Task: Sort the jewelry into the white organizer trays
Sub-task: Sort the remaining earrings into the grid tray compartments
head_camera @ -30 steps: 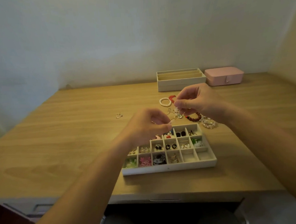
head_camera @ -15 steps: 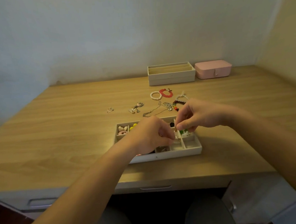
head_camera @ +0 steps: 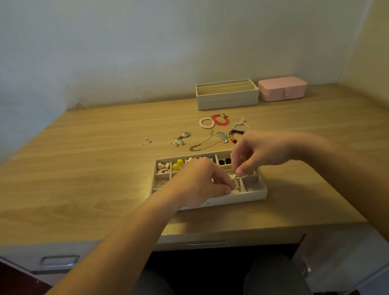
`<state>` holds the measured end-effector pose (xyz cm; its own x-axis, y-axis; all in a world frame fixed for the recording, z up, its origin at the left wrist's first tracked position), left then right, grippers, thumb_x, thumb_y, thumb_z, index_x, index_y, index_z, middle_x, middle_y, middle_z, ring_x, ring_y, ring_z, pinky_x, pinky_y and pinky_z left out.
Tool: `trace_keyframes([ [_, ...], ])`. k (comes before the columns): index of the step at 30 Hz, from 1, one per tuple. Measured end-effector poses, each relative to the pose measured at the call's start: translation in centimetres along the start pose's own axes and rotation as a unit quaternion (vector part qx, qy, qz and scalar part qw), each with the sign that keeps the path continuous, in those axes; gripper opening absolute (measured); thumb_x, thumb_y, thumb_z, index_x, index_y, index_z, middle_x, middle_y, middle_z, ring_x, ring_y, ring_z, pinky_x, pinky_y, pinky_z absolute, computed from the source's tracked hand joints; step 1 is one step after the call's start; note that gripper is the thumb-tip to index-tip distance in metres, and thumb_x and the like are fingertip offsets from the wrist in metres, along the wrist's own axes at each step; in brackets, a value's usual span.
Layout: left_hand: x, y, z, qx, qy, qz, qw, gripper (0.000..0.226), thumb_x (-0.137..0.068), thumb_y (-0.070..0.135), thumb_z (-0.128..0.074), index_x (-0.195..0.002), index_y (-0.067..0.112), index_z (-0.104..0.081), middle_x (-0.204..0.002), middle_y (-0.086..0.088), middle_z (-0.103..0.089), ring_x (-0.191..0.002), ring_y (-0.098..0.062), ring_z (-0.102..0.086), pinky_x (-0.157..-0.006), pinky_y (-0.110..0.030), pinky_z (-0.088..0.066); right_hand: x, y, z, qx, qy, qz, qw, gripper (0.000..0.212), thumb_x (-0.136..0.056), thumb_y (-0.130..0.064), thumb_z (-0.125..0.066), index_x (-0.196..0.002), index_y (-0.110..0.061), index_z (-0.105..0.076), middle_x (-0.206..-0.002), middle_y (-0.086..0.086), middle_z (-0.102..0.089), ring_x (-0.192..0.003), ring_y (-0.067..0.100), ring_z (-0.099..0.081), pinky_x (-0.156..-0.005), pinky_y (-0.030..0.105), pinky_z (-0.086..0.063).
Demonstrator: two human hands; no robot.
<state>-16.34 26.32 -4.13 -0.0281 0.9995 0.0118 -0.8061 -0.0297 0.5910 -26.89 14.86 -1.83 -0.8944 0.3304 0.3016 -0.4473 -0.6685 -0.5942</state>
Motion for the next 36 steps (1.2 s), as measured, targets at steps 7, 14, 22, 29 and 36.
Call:
trace_keyframes([
  [7, 0.3, 0.0, 0.0, -0.008, -0.033, 0.019, 0.999, 0.023, -0.089, 0.018, -0.062, -0.093, 0.032, -0.08, -0.091, 0.01, -0.073, -0.085, -0.008, -0.065, -0.084, -0.034, -0.056, 0.1, -0.4, 0.0, 0.025, -0.007, -0.011, 1.0, 0.005, -0.09, -0.02, -0.075, -0.091, -0.023, -0.079, -0.087, 0.001, -0.075, -0.081, 0.013, -0.067, -0.073, 0.024, -0.057],
  [14, 0.4, 0.1, 1.2, 0.029, 0.053, 0.027, 0.998, 0.021, -0.088, 0.017, -0.062, -0.079, 0.029, -0.077, -0.08, -0.001, -0.071, -0.055, -0.005, -0.052, -0.053, -0.024, -0.044, -0.3, -1.0, -0.9, 0.071, -0.009, -0.018, 0.997, 0.007, -0.09, -0.023, -0.076, -0.095, -0.025, -0.079, -0.078, -0.012, -0.071, -0.074, 0.001, -0.063, -0.067, 0.018, -0.05],
  [22, 0.3, -0.6, 1.1, 0.028, 0.063, 0.048, 0.996, 0.016, -0.089, 0.021, -0.064, -0.083, 0.029, -0.076, -0.081, 0.0, -0.069, -0.065, -0.01, -0.055, -0.056, -0.024, -0.042, -0.3, -1.5, -1.6, 0.1, 0.004, -0.014, 0.995, 0.004, -0.09, -0.026, -0.076, -0.091, -0.028, -0.079, -0.085, -0.009, -0.07, -0.083, 0.008, -0.061, -0.07, 0.021, -0.048],
  [29, 0.4, -0.5, 1.0, 0.014, 0.061, 0.047, 0.997, 0.019, -0.088, 0.019, -0.063, -0.08, 0.03, -0.076, -0.077, 0.006, -0.069, -0.06, -0.003, -0.054, -0.055, -0.02, -0.041, -0.4, -1.7, -2.2, 0.139, 0.039, -0.01, 0.989, 0.007, -0.089, -0.026, -0.076, -0.084, -0.031, -0.075, -0.082, -0.012, -0.066, -0.079, 0.007, -0.06, -0.066, 0.019, -0.045],
  [36, 0.6, -0.2, 0.8, -0.011, 0.035, 0.033, 0.999, 0.023, -0.089, 0.019, -0.059, -0.085, 0.033, -0.077, -0.085, 0.001, -0.07, -0.077, -0.017, -0.062, -0.072, -0.036, -0.054, 0.1, -1.2, -1.4, 0.106, 0.079, 0.005, 0.991, 0.005, -0.089, -0.022, -0.076, -0.088, -0.027, -0.077, -0.087, 0.001, -0.07, -0.083, 0.018, -0.064, -0.07, 0.033, -0.057],
])
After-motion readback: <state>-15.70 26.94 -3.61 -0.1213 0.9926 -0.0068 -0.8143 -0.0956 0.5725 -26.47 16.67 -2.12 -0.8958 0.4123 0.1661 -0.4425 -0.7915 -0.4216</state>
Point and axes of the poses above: each hand's wrist, its own x-axis away from the middle knuckle, its own z-axis out of the back of the hand, y = z × x, the point moved 5 cm from there along -x, towards the middle knuckle
